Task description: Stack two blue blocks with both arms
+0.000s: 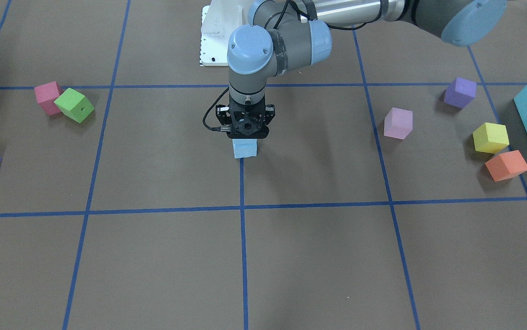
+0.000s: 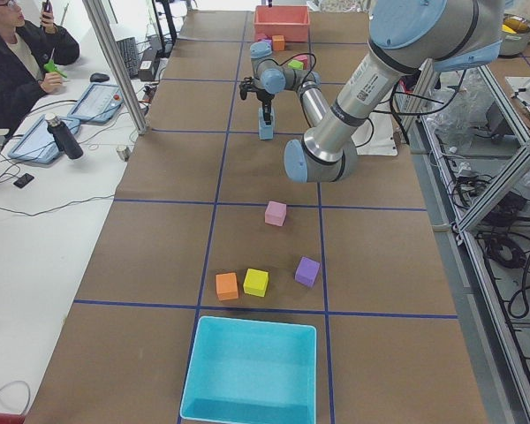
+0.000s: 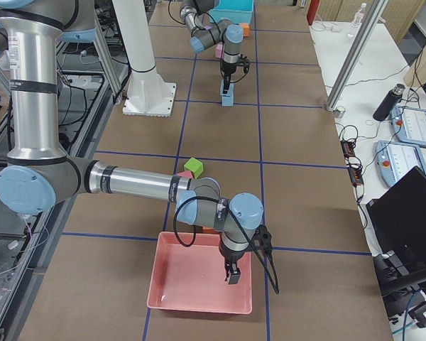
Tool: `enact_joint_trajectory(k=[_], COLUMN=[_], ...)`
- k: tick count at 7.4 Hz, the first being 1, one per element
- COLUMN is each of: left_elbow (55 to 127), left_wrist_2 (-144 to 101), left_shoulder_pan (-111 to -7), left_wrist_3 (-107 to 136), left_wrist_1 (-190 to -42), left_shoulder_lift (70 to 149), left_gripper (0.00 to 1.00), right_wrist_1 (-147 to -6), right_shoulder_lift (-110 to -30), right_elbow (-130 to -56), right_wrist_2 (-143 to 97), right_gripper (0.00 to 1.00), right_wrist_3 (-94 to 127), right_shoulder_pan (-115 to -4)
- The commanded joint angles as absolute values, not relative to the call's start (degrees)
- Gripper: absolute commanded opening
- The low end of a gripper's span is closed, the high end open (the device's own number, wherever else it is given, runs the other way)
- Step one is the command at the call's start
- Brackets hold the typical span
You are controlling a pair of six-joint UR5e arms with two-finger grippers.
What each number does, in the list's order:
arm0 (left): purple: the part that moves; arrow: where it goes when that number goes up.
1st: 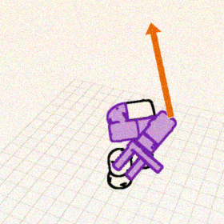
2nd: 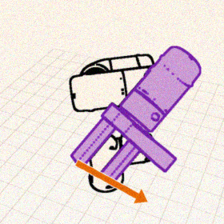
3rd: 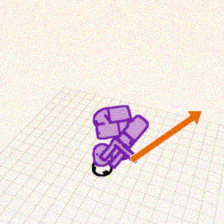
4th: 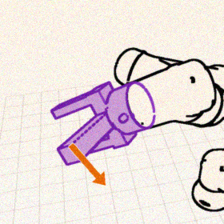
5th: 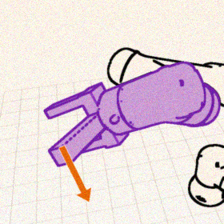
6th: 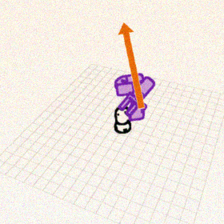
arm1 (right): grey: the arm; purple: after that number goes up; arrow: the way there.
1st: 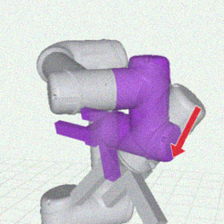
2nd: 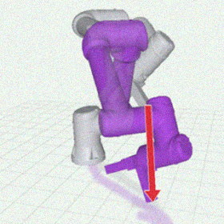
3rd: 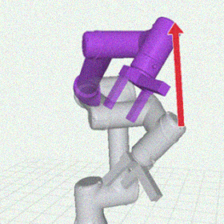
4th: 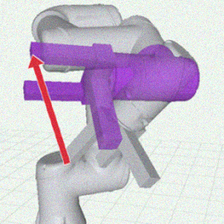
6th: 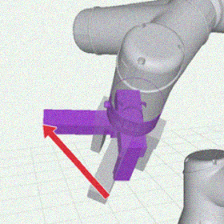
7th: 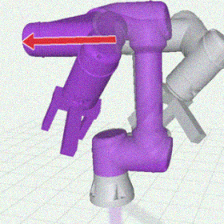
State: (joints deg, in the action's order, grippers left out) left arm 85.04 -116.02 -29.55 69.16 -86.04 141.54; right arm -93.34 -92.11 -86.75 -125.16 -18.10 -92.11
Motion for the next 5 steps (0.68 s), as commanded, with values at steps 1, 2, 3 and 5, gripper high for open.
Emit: enact_joint_trajectory(k=[1, 2, 3, 5], left_elbow=[85.08, 85.17, 85.60, 91.63], left_wrist_2=[-116.02, -115.93, -115.93, -116.10], left_shoulder_pan=[-29.53, -29.53, -29.62, -30.32], left_wrist_3=[69.17, 69.17, 69.17, 69.26], left_wrist_1=[-86.22, -86.22, -86.05, -82.56], left_shoulder_lift=[141.59, 141.59, 141.68, 141.68], left_gripper=[0.80, 0.98, 0.98, 0.98], right_wrist_1=[-93.34, -93.34, -93.34, -93.34], right_shoulder_lift=[-92.11, -92.11, -92.11, -92.11], right_elbow=[-86.75, -86.66, -86.66, -86.66], right_wrist_2=[-125.16, -125.16, -125.16, -125.16], right_gripper=[1.00, 1.00, 1.00, 1.00], right_wrist_3=[-18.11, -18.11, -18.11, -18.11], right_shoulder_pan=[-92.11, -92.02, -92.02, -92.02])
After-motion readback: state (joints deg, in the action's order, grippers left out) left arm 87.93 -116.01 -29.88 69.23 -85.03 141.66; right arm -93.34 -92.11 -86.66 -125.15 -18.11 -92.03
